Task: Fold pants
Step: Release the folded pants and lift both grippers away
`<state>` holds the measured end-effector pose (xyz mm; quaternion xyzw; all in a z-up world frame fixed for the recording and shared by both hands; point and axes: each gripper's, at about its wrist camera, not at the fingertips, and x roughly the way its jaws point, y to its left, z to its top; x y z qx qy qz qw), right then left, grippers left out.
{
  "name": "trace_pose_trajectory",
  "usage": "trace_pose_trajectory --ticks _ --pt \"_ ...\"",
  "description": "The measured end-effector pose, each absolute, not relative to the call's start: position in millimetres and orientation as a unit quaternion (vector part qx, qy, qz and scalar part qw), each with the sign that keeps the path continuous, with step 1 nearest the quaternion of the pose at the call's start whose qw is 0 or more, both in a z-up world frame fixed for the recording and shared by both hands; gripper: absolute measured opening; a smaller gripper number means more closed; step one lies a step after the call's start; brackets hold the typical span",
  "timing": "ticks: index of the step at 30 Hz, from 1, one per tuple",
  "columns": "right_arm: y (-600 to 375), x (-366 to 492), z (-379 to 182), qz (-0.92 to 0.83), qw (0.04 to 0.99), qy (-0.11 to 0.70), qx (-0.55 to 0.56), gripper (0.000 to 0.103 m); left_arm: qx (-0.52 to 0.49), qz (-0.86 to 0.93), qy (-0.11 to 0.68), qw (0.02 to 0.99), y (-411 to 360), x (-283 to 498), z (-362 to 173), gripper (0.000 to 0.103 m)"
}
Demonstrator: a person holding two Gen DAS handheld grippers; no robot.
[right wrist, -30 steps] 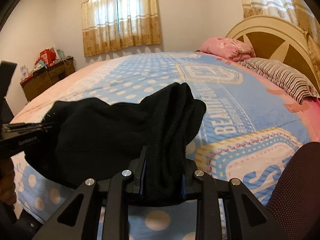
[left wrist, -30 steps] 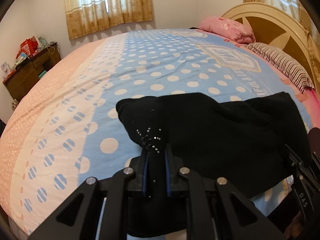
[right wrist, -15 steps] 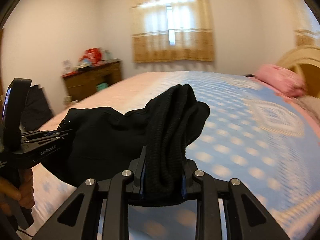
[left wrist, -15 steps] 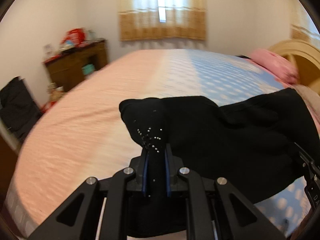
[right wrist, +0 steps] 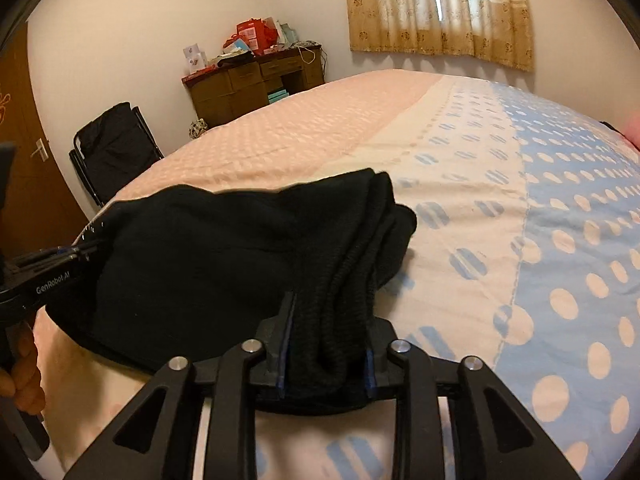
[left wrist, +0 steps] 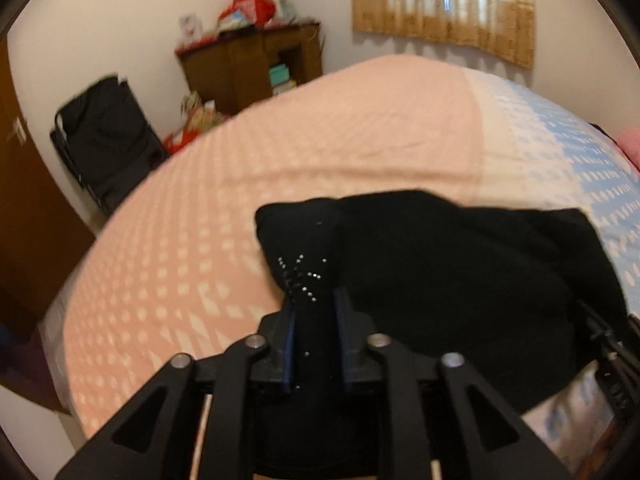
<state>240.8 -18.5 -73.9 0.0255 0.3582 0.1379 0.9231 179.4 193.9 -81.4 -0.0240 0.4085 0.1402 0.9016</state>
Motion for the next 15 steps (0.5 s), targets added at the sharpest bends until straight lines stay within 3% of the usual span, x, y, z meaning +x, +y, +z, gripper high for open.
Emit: trace_pose_trajectory --ticks 1,3,5,7,11,15 --pt "-21 242 -74 0.141 0.923 0.358 0.029 0.034 -0.025 0.155 0.407 0.900 195 179 -85 0.050" --pt "-23 246 -77 0.141 0.919 0.367 0.024 0.046 -0.018 0.187 0.403 0.896 195 177 -87 0.086" --pt "-29 245 -79 0.131 0.919 0.372 0.022 0.060 -0.027 0.202 0.412 0.888 206 173 -90 0.100" --pt "-40 250 -78 0.134 0.913 0.380 0.057 0.065 -0.056 0.196 0.423 0.883 221 162 -92 0.103" --pt "-68 249 -83 0.172 0.891 0.392 0.152 0.066 -0.141 0.162 0.446 0.869 254 137 -90 0.103" --pt "-98 229 -72 0.149 0.892 0.364 0.221 0.066 -0.156 0.236 0.435 0.855 273 104 -83 0.103"
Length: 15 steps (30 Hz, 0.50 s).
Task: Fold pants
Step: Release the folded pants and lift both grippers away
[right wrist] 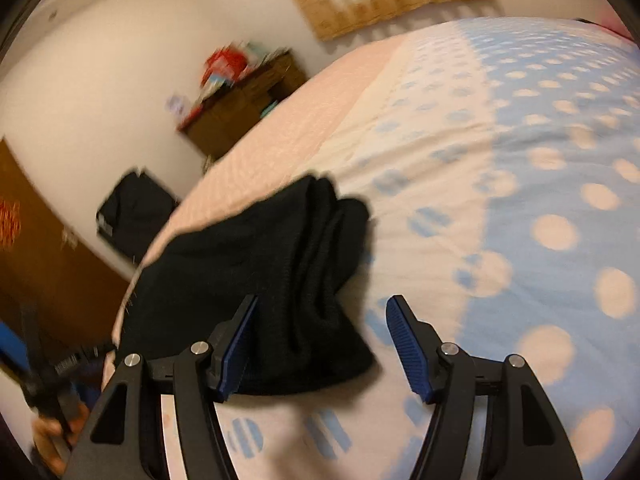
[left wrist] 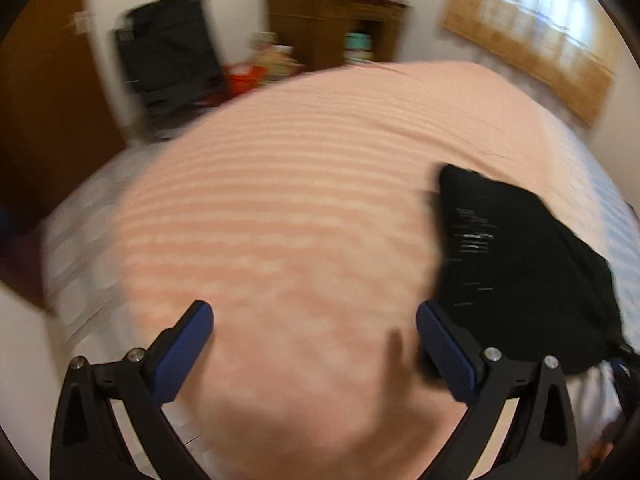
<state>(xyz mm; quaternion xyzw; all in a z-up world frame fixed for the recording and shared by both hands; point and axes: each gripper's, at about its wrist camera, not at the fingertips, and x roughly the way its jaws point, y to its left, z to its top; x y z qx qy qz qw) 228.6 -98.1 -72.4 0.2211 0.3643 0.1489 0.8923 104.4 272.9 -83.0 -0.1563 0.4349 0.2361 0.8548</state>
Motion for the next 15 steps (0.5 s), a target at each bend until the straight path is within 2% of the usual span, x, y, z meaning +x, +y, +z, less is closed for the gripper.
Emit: trace_pose_trajectory --ticks 3,7,11,15 --pt "-112 198 -55 0.111 0.907 0.323 0.248 0.066 -0.170 0.263 0.428 0.848 280 88 -85 0.102" --pt "-100 150 -28 0.093 0.925 0.295 0.220 0.066 -0.134 0.253 0.391 0.875 255 69 -74 0.101" --pt "-75 104 -14 0.073 0.933 0.290 0.198 0.066 -0.063 0.202 0.346 0.914 197 55 -59 0.102" --pt "-51 74 -13 0.055 0.942 0.296 0.148 0.066 -0.051 0.170 0.345 0.922 164 52 -60 0.102"
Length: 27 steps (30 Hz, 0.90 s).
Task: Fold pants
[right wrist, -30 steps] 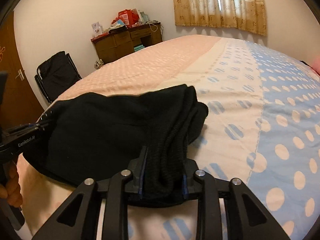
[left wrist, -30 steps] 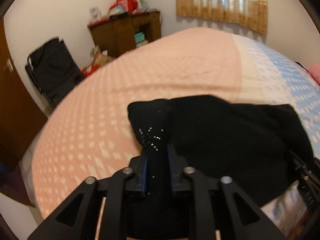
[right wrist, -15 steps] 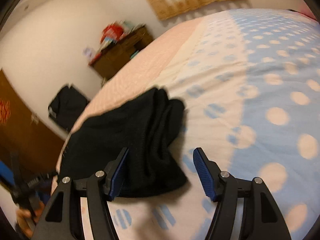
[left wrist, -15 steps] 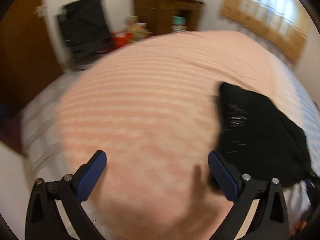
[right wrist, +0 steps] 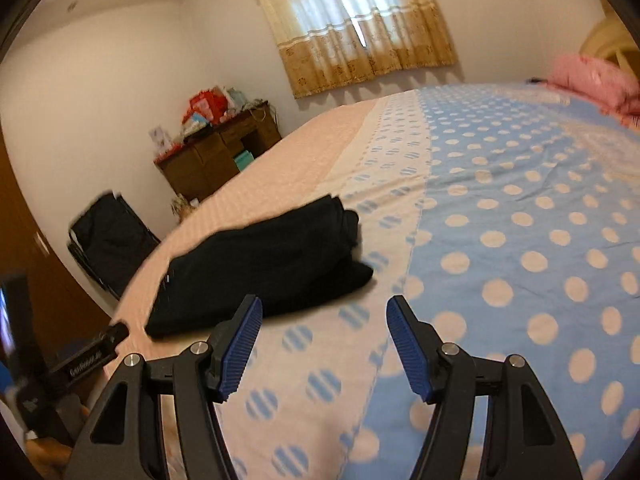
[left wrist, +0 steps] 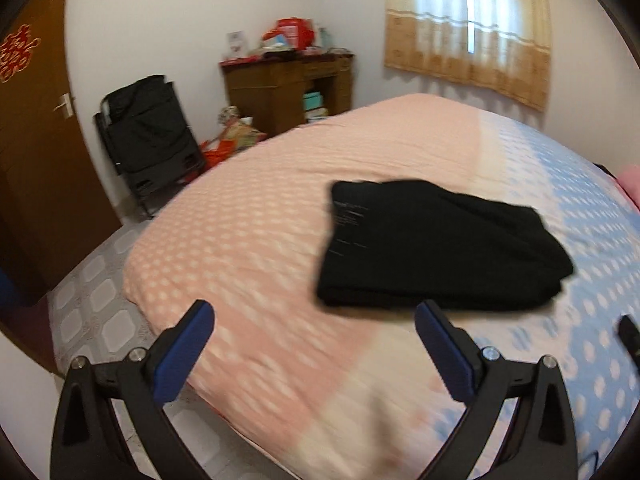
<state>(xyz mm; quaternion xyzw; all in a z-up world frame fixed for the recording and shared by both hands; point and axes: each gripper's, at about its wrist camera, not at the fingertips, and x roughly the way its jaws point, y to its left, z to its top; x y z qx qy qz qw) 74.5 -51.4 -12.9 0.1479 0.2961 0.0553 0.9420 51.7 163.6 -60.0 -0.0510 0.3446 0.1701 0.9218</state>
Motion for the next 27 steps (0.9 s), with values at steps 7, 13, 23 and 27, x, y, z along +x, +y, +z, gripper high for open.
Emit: trace_pose_trajectory --ticks 7,13,23,27 --pt "-46 34 8 0.058 0.955 0.255 0.138 0.067 -0.007 0.170 0.311 0.935 136 26 -37 0.103" --pt "-44 11 34 0.055 0.973 0.188 0.124 0.078 0.003 0.190 0.277 0.942 132 10 -15 0.103" --pt "-41 8 34 0.060 0.972 0.189 0.125 0.078 0.004 0.193 0.292 0.937 129 12 -20 0.103" --pt "-40 7 34 0.060 0.972 0.189 0.125 0.078 0.006 0.193 0.294 0.936 128 13 -19 0.103"
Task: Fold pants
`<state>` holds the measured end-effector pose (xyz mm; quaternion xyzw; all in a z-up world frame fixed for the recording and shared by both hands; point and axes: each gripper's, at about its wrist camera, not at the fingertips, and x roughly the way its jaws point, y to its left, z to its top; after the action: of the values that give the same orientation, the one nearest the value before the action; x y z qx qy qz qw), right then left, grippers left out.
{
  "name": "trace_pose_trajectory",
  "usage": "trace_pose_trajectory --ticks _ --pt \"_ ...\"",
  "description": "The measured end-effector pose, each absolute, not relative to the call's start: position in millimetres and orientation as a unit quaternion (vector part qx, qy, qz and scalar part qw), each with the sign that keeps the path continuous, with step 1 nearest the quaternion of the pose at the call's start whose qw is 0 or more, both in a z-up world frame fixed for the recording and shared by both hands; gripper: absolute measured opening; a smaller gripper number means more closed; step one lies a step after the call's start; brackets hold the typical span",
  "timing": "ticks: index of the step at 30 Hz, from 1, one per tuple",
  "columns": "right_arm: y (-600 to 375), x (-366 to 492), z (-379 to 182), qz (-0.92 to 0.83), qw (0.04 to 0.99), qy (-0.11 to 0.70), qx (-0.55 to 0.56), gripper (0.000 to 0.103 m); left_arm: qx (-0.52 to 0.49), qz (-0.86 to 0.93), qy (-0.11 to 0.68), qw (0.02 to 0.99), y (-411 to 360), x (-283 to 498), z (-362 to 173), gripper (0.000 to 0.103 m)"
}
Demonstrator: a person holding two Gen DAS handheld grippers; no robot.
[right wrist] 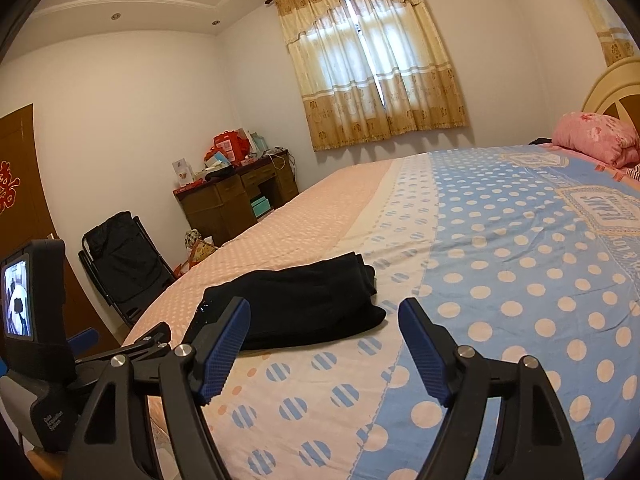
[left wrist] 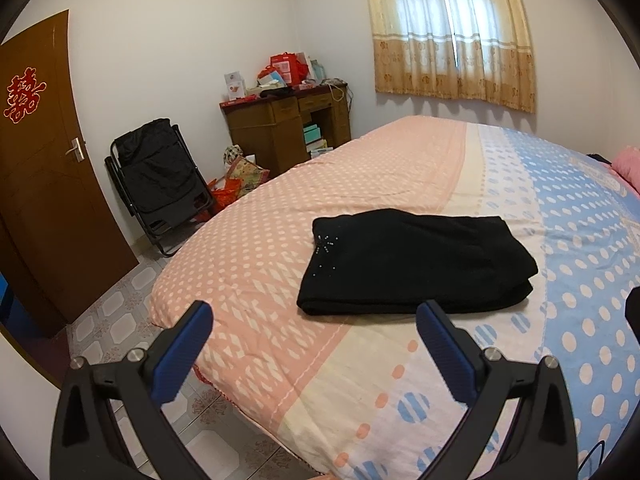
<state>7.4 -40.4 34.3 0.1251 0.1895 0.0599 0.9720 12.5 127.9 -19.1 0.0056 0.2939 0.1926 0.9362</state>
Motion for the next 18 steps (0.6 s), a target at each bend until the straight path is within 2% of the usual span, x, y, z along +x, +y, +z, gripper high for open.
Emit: trace_pose_trajectory --ticks 18 --pt "-40.1 7.4 33.2 0.051 0.973 0.187 0.124 0.078 0.025 0.197 0.279 0.940 122.7 9.8 -12.8 0.103"
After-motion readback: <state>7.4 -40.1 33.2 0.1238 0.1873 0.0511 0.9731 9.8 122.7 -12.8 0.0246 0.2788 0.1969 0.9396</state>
